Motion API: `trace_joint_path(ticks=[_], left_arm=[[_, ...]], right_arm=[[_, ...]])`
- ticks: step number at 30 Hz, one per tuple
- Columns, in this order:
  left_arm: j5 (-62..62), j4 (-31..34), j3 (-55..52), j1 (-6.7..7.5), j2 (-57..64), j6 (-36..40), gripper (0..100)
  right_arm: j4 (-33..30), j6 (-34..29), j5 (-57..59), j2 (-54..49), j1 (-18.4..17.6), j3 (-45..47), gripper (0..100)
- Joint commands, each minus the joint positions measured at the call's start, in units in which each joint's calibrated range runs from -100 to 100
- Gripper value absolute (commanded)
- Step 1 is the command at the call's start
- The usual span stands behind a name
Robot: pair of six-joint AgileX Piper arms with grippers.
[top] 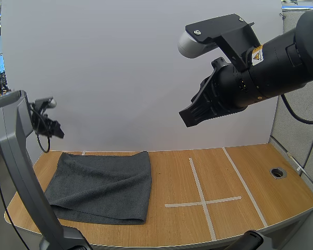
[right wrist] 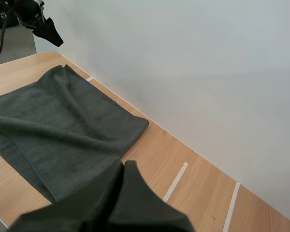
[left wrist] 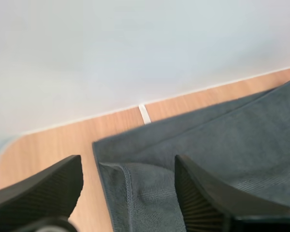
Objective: Fold the towel
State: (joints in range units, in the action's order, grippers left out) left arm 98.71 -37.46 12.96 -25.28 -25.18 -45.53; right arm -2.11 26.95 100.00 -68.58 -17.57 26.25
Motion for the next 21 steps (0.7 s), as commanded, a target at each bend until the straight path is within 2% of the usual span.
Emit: trace_joint_path(ticks=[1, 21], left_arm=[[1.29, -1.04, 0.34, -0.08, 6.29, 0.36, 88], [1.29, -1.05, 0.34, -0.08, 10.34, 0.36, 88]], right_arm=[[0.11, -0.29, 0.00, -0.52, -0.21, 0.20, 0], [0.11, -0.29, 0.00, -0.52, -0.21, 0.20, 0]])
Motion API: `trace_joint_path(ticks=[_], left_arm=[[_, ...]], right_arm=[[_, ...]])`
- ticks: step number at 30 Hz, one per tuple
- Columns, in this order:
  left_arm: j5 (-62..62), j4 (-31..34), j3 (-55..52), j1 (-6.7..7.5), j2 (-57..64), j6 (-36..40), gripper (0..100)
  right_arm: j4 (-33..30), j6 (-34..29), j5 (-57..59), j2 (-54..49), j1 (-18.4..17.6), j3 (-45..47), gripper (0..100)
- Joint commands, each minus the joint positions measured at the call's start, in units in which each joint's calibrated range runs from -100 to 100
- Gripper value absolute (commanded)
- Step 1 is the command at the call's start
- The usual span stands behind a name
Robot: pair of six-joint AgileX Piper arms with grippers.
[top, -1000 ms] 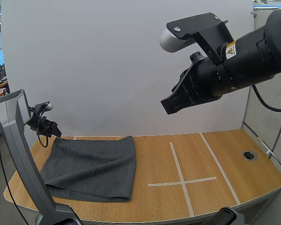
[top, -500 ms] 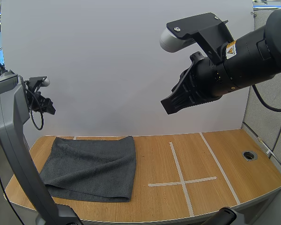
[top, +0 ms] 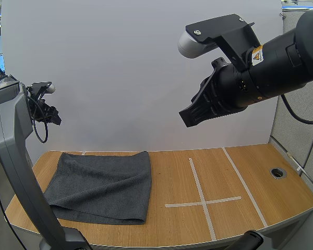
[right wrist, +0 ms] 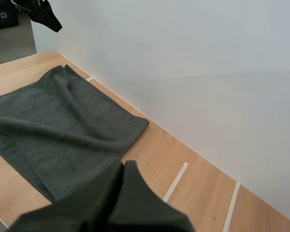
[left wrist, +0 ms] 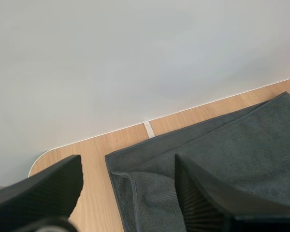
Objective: Fold the towel
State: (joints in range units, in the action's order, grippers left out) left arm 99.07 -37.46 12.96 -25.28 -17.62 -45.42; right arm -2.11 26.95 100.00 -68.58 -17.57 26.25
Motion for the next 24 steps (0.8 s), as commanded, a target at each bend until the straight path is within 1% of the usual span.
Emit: trace_joint_path(ticks=[1, 8, 12, 14, 17, 18, 19, 21, 22, 24], left_arm=[[0.93, -1.05, 0.34, -0.08, 3.45, 0.25, 88], [0.93, -1.05, 0.34, -0.08, 10.23, 0.25, 88], [0.93, -1.05, 0.34, 0.34, 11.81, 0.25, 88], [0.93, -1.06, 0.34, 0.80, 11.98, 0.15, 88], [0.93, -0.82, 0.34, 0.87, 11.98, 0.29, 88], [0.93, -0.82, 0.34, 0.87, 11.98, 0.88, 84], [0.93, -0.95, 0.34, 0.87, 11.98, 1.06, 77], [0.93, -1.13, 0.34, 0.87, 12.09, 1.06, 59], [0.93, -1.13, 0.34, 0.87, 12.36, 1.06, 46], [0.93, -1.02, 0.18, 0.87, 13.25, 1.14, 27]], right_arm=[[0.11, -0.29, 0.00, -0.52, -0.21, 0.20, 0], [0.11, -0.29, 0.00, -0.52, -0.21, 0.20, 0], [0.11, -0.29, 0.00, -0.52, -0.21, 0.20, 0], [0.11, -0.29, 0.00, -0.52, -0.21, 0.20, 0], [0.11, -0.29, 0.00, -0.52, -0.21, 0.20, 0], [0.11, -0.29, 0.00, -0.52, -0.21, 0.20, 0], [0.11, -0.29, 0.00, -0.52, -0.21, 0.20, 0], [0.11, -0.29, 0.00, -0.52, -0.21, 0.20, 0], [0.11, -0.29, 0.00, -0.52, -0.21, 0.20, 0], [0.11, -0.29, 0.00, -0.52, -0.21, 0.20, 0]])
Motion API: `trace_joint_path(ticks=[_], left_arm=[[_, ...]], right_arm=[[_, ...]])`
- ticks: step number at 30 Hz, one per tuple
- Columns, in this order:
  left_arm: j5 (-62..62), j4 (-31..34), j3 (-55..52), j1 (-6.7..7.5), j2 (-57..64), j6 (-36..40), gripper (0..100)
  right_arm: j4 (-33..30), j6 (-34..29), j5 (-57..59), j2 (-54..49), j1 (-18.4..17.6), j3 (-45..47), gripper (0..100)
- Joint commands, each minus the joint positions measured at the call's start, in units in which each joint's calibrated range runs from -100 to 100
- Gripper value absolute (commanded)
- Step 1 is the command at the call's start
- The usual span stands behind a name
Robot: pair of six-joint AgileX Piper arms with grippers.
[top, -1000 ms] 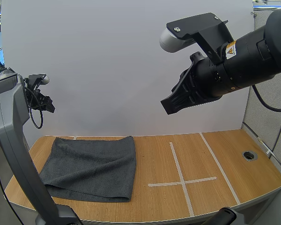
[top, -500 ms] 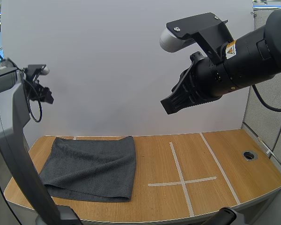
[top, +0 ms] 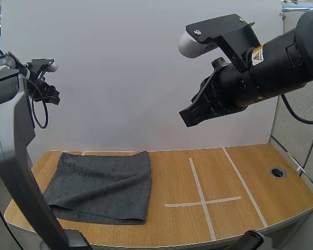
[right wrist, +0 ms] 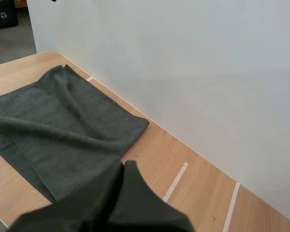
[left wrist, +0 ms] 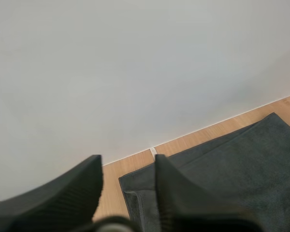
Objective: Fold the towel
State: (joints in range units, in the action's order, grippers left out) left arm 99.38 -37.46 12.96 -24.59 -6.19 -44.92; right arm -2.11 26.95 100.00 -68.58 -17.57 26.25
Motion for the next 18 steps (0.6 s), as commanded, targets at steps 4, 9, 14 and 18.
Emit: trace_joint_path(ticks=[4, 9, 14, 18], left_arm=[[0.62, -0.05, -1.06, 1.14, 5.62, 0.76, 0], [0.62, 0.50, -5.38, 4.65, 12.03, 1.61, 0], [-16.35, 0.69, -13.94, 8.71, 19.30, 16.26, 0], [-24.41, 3.51, -22.07, 10.06, 25.13, 17.74, 0]], right_arm=[[0.11, -0.29, 0.00, -0.52, -0.21, 0.20, 0], [0.11, -0.29, 0.00, -0.52, -0.21, 0.20, 0], [0.11, -0.29, 0.00, -0.52, -0.21, 0.20, 0], [0.11, -0.29, 0.00, -0.52, -0.21, 0.20, 0]])
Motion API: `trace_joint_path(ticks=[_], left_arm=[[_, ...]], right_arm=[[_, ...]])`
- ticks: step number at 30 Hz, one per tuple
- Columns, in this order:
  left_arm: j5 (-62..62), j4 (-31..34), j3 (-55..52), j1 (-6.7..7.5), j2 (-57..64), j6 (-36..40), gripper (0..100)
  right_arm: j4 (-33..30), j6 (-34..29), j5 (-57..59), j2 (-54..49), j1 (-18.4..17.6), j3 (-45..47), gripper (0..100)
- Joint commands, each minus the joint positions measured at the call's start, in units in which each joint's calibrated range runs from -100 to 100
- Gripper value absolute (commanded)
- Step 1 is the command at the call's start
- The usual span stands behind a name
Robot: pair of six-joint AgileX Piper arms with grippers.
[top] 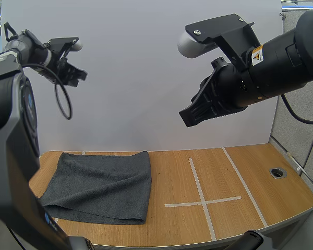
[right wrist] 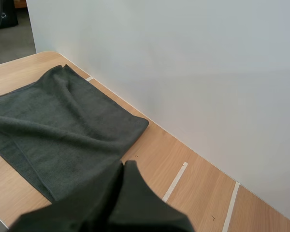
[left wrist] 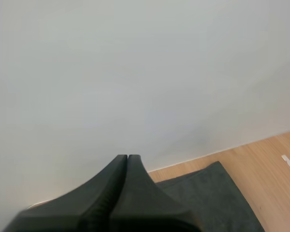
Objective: Fold the towel
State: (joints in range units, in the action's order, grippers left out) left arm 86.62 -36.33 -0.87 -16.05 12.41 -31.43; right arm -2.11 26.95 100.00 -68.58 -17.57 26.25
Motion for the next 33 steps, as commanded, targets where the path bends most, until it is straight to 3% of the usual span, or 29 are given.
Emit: trace_joint_path(ticks=[1, 8, 11, 30, 33], left_arm=[[-13.86, 2.39, -10.25, 1.59, 7.88, 4.25, 0], [-38.17, 2.39, -26.52, 1.67, 21.25, 5.23, 0], [-42.82, 3.01, -28.97, 1.67, 24.71, 5.14, 0], [-43.38, 2.44, -29.08, 1.67, 28.29, 4.86, 0], [-36.96, 2.85, -29.08, 1.67, 28.29, 5.24, 0]], right_arm=[[0.11, -0.29, 0.00, -0.52, -0.21, 0.20, 0], [0.11, -0.29, 0.00, -0.52, -0.21, 0.20, 0], [0.11, -0.29, 0.00, -0.52, -0.21, 0.20, 0], [0.11, -0.29, 0.00, -0.52, -0.21, 0.20, 0], [0.11, -0.29, 0.00, -0.52, -0.21, 0.20, 0]])
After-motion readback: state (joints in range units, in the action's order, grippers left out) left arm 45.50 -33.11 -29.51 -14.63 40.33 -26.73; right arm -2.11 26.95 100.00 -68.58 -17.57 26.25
